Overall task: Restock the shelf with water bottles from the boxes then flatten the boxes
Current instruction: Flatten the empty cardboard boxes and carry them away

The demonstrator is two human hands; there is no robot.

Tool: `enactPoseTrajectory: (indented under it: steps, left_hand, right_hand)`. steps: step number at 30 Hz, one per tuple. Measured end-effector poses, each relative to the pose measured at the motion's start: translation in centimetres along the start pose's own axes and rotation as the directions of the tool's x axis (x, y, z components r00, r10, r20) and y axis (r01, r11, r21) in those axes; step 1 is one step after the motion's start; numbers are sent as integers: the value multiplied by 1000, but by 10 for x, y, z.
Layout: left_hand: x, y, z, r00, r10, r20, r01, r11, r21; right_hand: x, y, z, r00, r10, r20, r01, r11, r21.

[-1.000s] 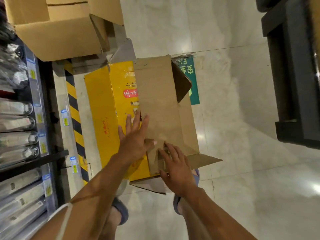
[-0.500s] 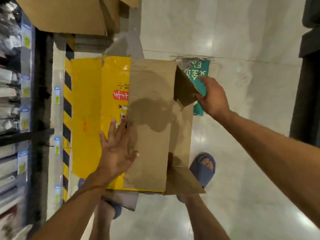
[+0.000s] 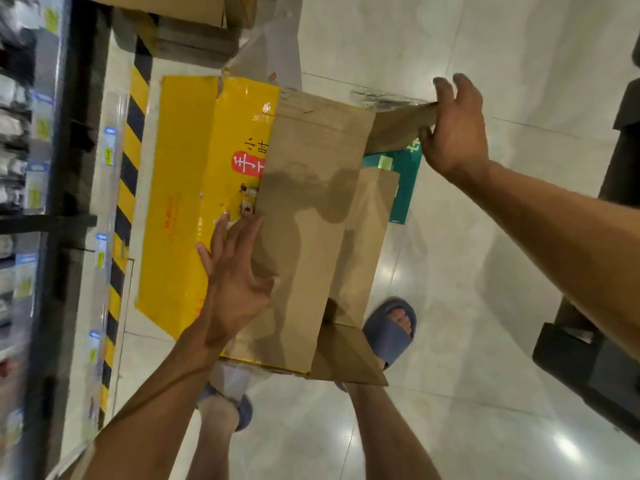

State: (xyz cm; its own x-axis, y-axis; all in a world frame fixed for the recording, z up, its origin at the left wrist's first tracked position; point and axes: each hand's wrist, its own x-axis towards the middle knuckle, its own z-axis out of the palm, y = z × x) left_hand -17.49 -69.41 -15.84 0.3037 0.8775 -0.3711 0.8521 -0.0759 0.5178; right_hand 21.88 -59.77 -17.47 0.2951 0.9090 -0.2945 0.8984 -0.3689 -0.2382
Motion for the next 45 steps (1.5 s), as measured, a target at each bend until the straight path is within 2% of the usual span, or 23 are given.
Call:
enactPoseTrajectory:
  steps: [2,3,6,7,9,11,13,14,15,17,19,21,22,23,24,26,28,31,33,35,38,42,45]
  left_hand:
    - [-1,6,-4,999,-51,5,51,998,-20]
    - [-3,11,-7,995,-97,10,98,994,-39]
    - [-6,24,-17,977,-207,41,211,972,-107]
    - [-6,25,-18,970,-233,68,241,960,-145]
    - [-7,28,-26,961,-241,134,268,930,-250]
    - [-15,37,-35,957,-180,229,267,854,-446]
    - [-27,51,-45,905,-172,389,402,641,-654]
    - [-33,56,-49,867,-149,476,477,526,-704]
    - [-37,57,-50,826,-100,555,533,458,-711]
    - [-44,50,-52,771,42,636,504,570,-649]
    - [-51,39,-54,738,103,667,412,714,-566]
    - [-56,24,-47,790,81,608,201,903,-381]
    - [-60,14,-43,815,89,572,26,981,-190]
    - [-65,5,-40,832,111,544,-143,990,16]
    - [-70,-5,-38,838,125,532,-255,951,177]
    - [-83,-27,-37,841,102,532,-333,871,360]
    - [-100,-51,-33,872,115,476,-353,822,448]
    - [-115,-82,-23,913,157,377,-337,811,479]
    - [-120,-94,-15,925,188,329,-337,805,487]
    - [-123,-99,-8,937,213,278,-330,802,497]
    - [-127,-109,1,936,267,228,-348,789,507]
    - [-130,-120,7,937,290,195,-349,753,558]
    - [-127,-123,6,953,273,131,-298,769,566]
  right_hand:
    - [-41,-10,0,992,-58,-115,55,998,-31]
    - [-66,-19,1,988,-106,-115,106,994,-1]
    - [-146,-51,9,940,-340,-12,336,923,187]
    - [-169,-63,14,920,-391,17,372,888,271]
    - [-207,-96,21,930,-357,86,291,860,419]
    - [-231,-130,23,970,-210,124,108,825,555]
    - [-245,-149,23,988,-88,127,-16,756,654]
    - [-251,-153,22,990,-37,137,-68,724,686]
    - [-257,-154,19,989,15,144,-114,693,711]
    - [-268,-155,10,983,92,157,-177,679,712]
    - [-278,-154,-1,979,144,142,-202,696,689]
    - [-286,-145,-10,972,225,74,-216,716,664]
    - [-290,-136,-10,958,287,19,-233,735,637]
    - [-294,-124,-7,942,335,-28,-250,756,605]
    - [-298,-113,-4,930,362,-57,-268,777,570]
    - [-311,-96,9,930,358,-81,-275,826,492]
    - [-328,-89,25,950,291,-115,-231,900,370]
    - [-353,-103,52,989,127,-81,-123,991,48]
    - [-364,-121,76,993,-78,89,84,995,-57]
    - [-370,-135,104,934,-253,254,287,952,-109]
    - [-366,-141,137,900,-291,326,350,926,-139]
    - [-359,-130,154,909,-319,267,368,916,-158]
    - [-360,-120,155,902,-352,248,398,902,-169]
